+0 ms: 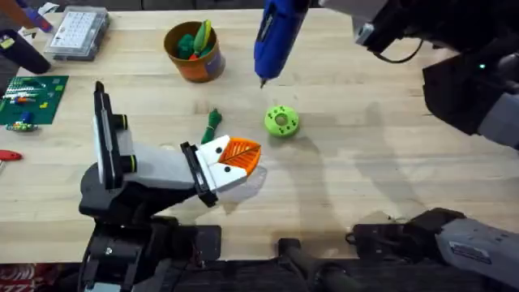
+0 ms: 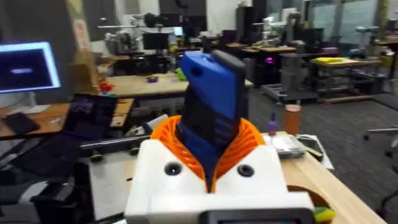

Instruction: Pick up the gripper from the table and insert it into the empty holder that is missing its gripper. Then pick up a screw, insert it into the mounting hole, and use the screwdriver to tighten it. Finally, clean up the table by picking up the vegetable and placing it into the bucket.

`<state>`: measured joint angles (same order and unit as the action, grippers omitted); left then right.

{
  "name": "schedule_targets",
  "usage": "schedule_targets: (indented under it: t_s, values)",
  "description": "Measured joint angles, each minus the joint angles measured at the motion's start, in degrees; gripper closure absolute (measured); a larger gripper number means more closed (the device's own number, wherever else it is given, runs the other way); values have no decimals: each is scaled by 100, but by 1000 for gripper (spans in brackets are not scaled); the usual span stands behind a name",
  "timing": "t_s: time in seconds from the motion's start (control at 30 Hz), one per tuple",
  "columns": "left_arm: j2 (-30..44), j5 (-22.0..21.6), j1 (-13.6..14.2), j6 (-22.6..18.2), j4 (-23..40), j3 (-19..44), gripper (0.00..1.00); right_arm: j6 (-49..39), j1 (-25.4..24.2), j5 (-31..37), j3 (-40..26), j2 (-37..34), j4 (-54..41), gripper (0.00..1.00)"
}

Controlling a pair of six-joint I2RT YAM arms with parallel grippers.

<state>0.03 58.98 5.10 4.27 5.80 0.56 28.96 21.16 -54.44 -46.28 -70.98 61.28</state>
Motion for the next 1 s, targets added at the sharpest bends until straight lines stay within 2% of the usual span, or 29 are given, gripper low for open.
schedule_targets:
  t_s: [0.53, 1.0]
  values:
    - [0, 0, 0, 0, 0, 0, 996, -25, 941, -14, 0, -1, 69, 978]
    - [0, 0, 0, 0, 0, 0, 996, -144, 1464, -155, 0, -2, 133, 978]
